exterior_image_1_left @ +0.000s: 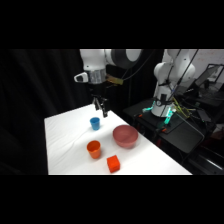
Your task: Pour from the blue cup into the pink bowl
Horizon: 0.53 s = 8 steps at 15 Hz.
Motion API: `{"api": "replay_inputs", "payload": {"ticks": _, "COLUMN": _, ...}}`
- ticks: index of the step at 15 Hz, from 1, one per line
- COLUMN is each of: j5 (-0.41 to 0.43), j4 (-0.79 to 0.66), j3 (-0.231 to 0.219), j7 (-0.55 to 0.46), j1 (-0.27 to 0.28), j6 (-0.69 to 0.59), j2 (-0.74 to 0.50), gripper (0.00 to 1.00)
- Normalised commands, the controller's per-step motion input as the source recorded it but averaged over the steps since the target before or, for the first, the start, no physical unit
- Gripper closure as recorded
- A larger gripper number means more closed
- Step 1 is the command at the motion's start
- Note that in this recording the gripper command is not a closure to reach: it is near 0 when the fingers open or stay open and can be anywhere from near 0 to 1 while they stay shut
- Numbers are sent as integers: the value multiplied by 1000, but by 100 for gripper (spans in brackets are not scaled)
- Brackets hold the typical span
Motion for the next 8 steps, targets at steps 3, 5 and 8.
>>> {"api": "replay_inputs", "payload": {"ticks": 3, "j5": -5, "j4": -24, "j3": 44, "j7": -32, "j1": -63, "j6": -15, "j2": -46, "gripper": 0}}
{"api": "replay_inputs", "payload": {"ticks": 5, "j5": 32, "j4": -121, "j3": 2, "j7": -166, "j1": -116, "j6": 11, "j2": -165, "gripper": 0}}
{"api": "replay_inputs", "payload": {"ticks": 8, "j5": 33, "j4": -227, "j3": -38, "j7": -233, "j1": -141, "j6": 166, "j2": -221, "gripper": 0}}
